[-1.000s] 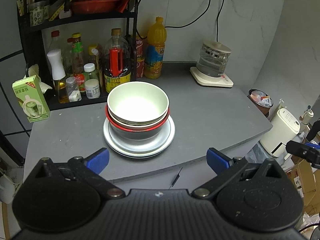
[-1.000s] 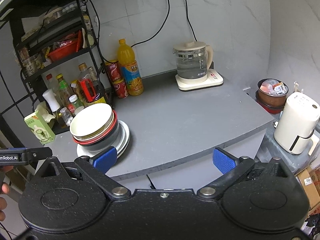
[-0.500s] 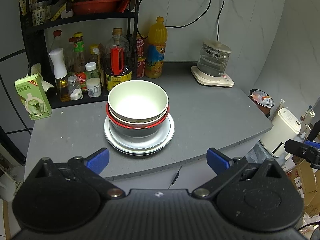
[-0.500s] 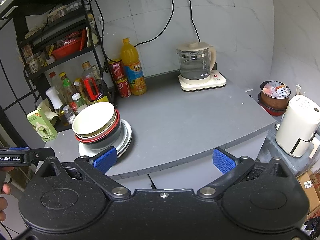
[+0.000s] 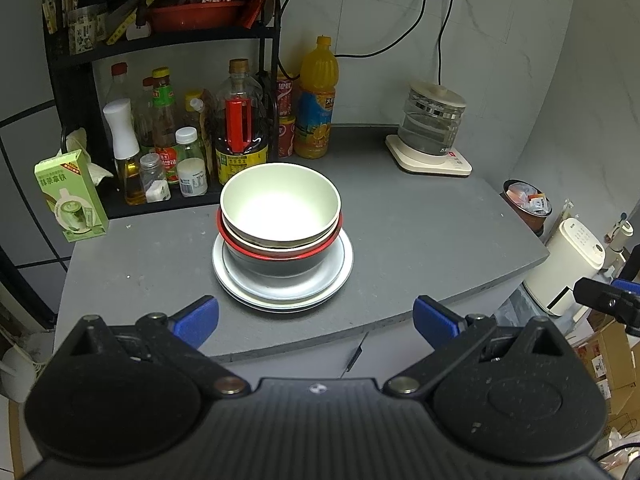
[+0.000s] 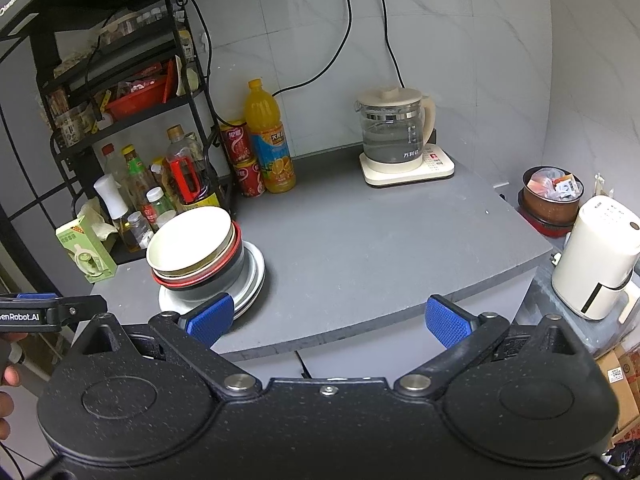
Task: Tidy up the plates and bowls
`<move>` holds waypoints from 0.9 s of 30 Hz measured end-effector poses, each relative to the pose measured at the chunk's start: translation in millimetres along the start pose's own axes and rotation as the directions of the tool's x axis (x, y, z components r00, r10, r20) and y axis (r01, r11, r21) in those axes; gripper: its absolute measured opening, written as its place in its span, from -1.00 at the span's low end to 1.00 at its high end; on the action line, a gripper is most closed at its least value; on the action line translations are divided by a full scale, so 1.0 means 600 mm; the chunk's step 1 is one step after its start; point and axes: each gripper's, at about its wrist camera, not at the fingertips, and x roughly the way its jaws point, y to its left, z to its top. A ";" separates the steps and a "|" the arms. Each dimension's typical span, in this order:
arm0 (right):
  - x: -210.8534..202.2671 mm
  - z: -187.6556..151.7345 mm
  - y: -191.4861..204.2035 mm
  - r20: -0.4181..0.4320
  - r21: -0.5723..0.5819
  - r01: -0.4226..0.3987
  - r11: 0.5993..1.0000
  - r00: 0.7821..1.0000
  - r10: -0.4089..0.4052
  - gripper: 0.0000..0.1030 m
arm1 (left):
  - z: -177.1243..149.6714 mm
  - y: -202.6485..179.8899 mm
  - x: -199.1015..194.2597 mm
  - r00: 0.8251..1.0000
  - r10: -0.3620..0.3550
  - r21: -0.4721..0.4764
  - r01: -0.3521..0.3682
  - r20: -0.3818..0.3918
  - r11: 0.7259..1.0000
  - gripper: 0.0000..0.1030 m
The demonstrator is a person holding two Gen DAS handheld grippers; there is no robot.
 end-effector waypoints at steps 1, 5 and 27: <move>0.000 0.001 0.000 0.000 -0.002 0.001 1.000 1.000 -0.001 1.00 | 0.000 0.000 -0.001 1.000 -0.001 0.000 0.001 0.000 1.000 0.99; 0.000 0.001 0.001 -0.001 -0.001 0.002 1.000 1.000 -0.002 1.00 | 0.001 0.000 -0.002 1.000 0.003 0.003 -0.003 0.000 1.000 0.99; 0.002 -0.006 0.004 -0.019 0.001 0.006 1.000 1.000 -0.006 1.00 | -0.001 -0.007 -0.004 1.000 -0.004 0.000 0.004 -0.016 1.000 0.99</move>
